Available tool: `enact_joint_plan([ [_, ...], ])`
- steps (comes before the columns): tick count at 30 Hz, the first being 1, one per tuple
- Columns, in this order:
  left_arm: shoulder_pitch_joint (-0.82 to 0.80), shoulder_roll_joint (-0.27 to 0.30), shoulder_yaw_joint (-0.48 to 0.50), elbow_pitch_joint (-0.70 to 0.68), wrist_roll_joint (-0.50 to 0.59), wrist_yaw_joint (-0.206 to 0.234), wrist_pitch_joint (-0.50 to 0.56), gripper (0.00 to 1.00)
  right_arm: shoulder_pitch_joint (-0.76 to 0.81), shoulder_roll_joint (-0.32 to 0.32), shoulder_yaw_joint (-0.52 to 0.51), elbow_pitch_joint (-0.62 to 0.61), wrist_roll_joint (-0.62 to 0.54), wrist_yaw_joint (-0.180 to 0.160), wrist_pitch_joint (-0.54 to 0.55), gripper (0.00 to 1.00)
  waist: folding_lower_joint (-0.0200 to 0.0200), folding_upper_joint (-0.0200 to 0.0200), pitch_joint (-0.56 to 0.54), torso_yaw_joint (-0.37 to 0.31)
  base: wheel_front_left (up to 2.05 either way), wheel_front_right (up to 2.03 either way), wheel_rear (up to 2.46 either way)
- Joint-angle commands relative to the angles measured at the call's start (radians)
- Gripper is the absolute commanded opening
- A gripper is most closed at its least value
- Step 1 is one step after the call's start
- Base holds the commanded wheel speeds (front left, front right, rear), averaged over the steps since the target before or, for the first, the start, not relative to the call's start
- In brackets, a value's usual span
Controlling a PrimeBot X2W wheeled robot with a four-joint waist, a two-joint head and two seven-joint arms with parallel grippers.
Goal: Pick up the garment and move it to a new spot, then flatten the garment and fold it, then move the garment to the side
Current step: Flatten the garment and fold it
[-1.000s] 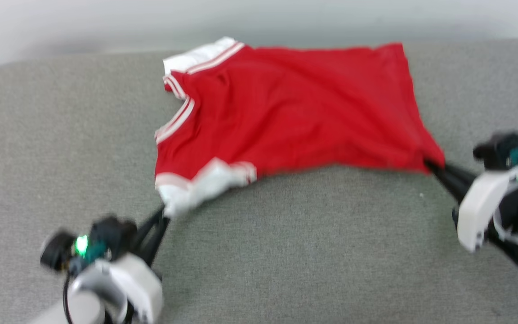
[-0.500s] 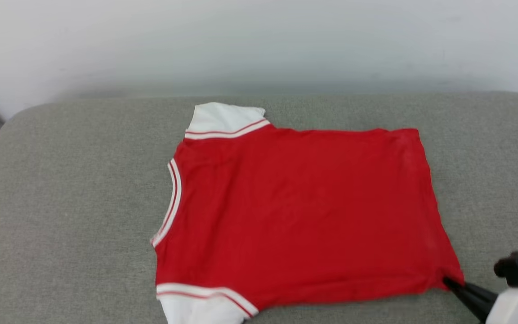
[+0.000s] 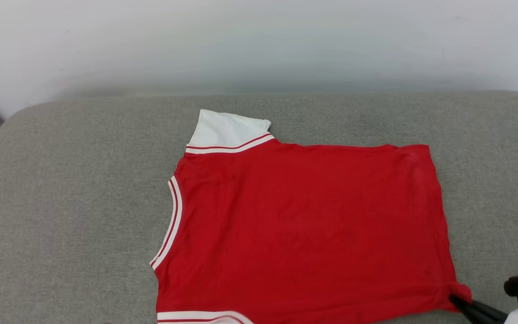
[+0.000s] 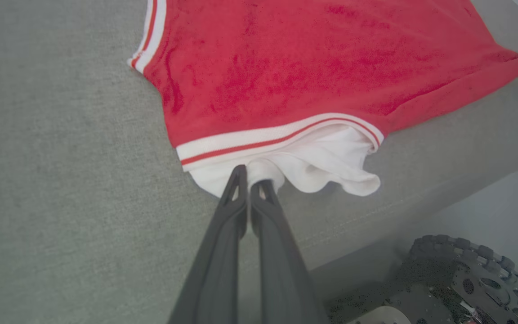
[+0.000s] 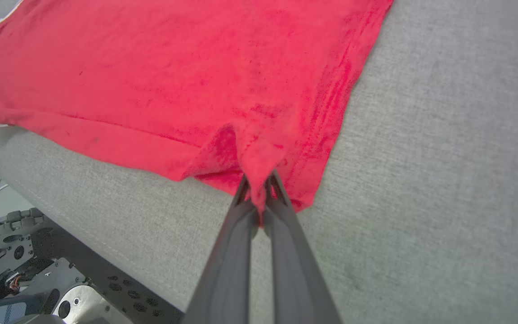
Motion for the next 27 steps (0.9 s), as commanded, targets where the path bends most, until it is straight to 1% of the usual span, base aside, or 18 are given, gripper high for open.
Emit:
enact_joint_plan([
  [1, -0.034, 0.002, 0.014, 0.003, 0.022, 0.001, -0.013, 0.0, 0.008, 0.01, -0.023, -0.009, -0.008, -0.001, 0.008, 0.0, 0.0001, -0.0001, 0.005, 0.003, 0.0, 0.0, 0.0],
  [5, -0.124, 0.0, 0.045, 0.019, 0.06, -0.004, -0.02, 0.0, -0.007, 0.036, -0.098, -0.046, -0.045, -0.001, 0.049, 0.0, 0.0001, -0.0001, 0.028, -0.002, 0.0, 0.0, 0.0],
  [8, -0.188, -0.001, 0.057, 0.041, 0.095, -0.016, -0.019, 0.0, -0.027, 0.052, -0.144, -0.074, -0.069, -0.001, 0.083, 0.0, 0.0001, -0.0001, 0.052, -0.012, 0.0, 0.0, 0.0],
  [10, -0.227, -0.01, 0.064, 0.055, 0.106, -0.029, -0.014, 0.0, -0.04, 0.064, -0.174, -0.089, -0.086, -0.001, 0.102, 0.0, 0.0001, -0.0001, 0.073, -0.021, 0.0, 0.0, 0.0],
  [15, -0.333, -0.01, 0.078, 0.106, 0.143, -0.064, 0.003, 0.0, -0.073, 0.092, -0.233, -0.112, -0.111, -0.001, 0.14, 0.0, 0.0001, -0.0001, 0.129, -0.039, 0.0, 0.0, 0.0],
  [21, -0.467, -0.025, 0.094, 0.186, 0.171, -0.122, 0.024, 0.0, -0.135, 0.126, -0.263, -0.115, -0.13, -0.001, 0.173, 0.0, 0.0001, -0.0001, 0.202, -0.057, 0.0, 0.0, 0.0],
  [27, -0.555, -0.046, 0.093, 0.288, 0.187, -0.172, 0.038, 0.0, -0.206, 0.154, -0.245, -0.079, -0.145, -0.001, 0.203, 0.0, 0.0001, -0.0001, 0.268, -0.074, 0.0, 0.0, 0.0],
])
